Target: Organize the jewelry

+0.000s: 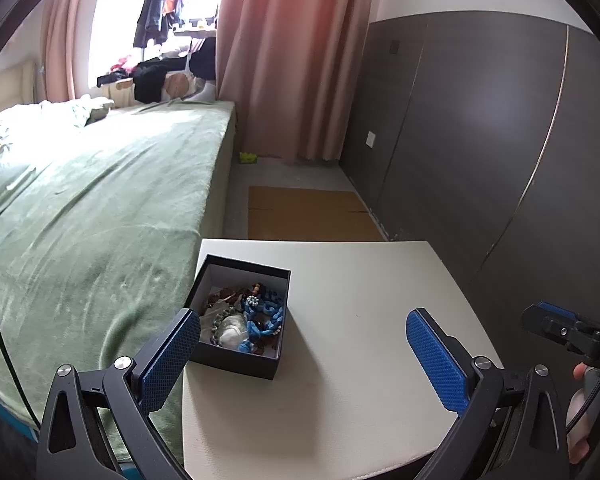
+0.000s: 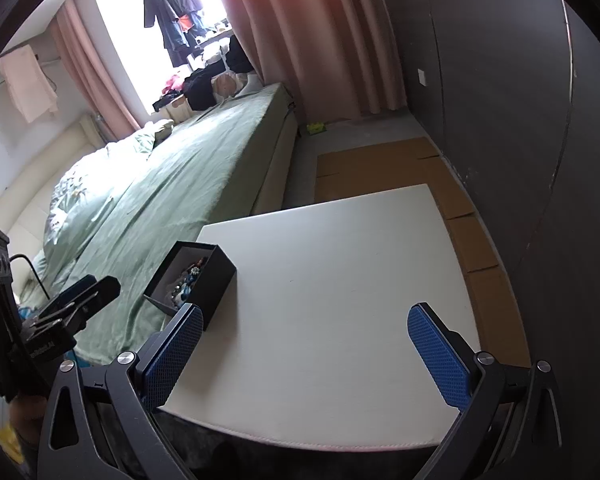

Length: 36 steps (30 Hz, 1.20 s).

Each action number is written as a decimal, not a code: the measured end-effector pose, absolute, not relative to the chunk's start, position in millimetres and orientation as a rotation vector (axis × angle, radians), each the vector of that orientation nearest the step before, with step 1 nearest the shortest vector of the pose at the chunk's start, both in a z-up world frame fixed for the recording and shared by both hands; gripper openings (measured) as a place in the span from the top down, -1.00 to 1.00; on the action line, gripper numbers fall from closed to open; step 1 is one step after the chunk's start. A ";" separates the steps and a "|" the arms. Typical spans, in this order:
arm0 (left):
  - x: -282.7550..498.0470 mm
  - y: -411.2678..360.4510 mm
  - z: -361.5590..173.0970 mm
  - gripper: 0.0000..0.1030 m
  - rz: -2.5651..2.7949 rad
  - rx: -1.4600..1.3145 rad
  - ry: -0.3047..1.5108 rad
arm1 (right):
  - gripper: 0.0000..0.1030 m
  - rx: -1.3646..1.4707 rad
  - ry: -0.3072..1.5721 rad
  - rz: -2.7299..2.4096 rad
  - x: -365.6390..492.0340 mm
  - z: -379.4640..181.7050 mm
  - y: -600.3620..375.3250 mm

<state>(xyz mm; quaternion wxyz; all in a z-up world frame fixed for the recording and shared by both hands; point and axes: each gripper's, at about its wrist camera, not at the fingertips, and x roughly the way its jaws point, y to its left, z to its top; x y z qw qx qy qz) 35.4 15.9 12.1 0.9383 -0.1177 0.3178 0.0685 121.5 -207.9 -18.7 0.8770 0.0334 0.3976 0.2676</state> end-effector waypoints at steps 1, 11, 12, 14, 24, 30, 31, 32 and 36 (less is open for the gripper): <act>36.3 15.9 11.5 -0.99 0.138 -0.243 0.651 | -1.00 0.071 0.827 0.558 121.6 -18.2 -208.6; 39.2 15.5 10.2 -0.99 0.140 -0.255 0.653 | -1.00 0.092 0.822 0.543 125.1 -16.7 -214.4; 40.1 15.3 9.6 -0.99 0.138 -0.257 0.655 | -1.00 0.095 0.821 0.541 125.7 -16.3 -215.7; 41.5 14.2 8.5 -0.99 0.137 -0.257 0.660 | -1.00 0.099 0.819 0.540 126.0 -15.5 -216.9; 41.5 11.2 9.1 -0.99 0.137 -0.249 0.661 | -1.00 0.096 0.824 0.540 126.9 -15.5 -216.8; 41.3 9.8 9.2 -0.99 0.138 -0.244 0.665 | -1.00 0.094 0.827 0.538 126.1 -16.4 -216.1; 41.5 9.8 9.1 -0.99 0.140 -0.244 0.665 | -1.00 0.094 0.829 0.537 126.1 -16.6 -216.3; 41.2 9.6 9.2 -0.99 0.141 -0.243 0.666 | -1.00 0.094 0.830 0.537 125.8 -17.1 -216.0; 40.7 11.1 8.5 -0.99 0.139 -0.249 0.669 | -1.00 0.094 0.838 0.533 125.6 -18.2 -216.7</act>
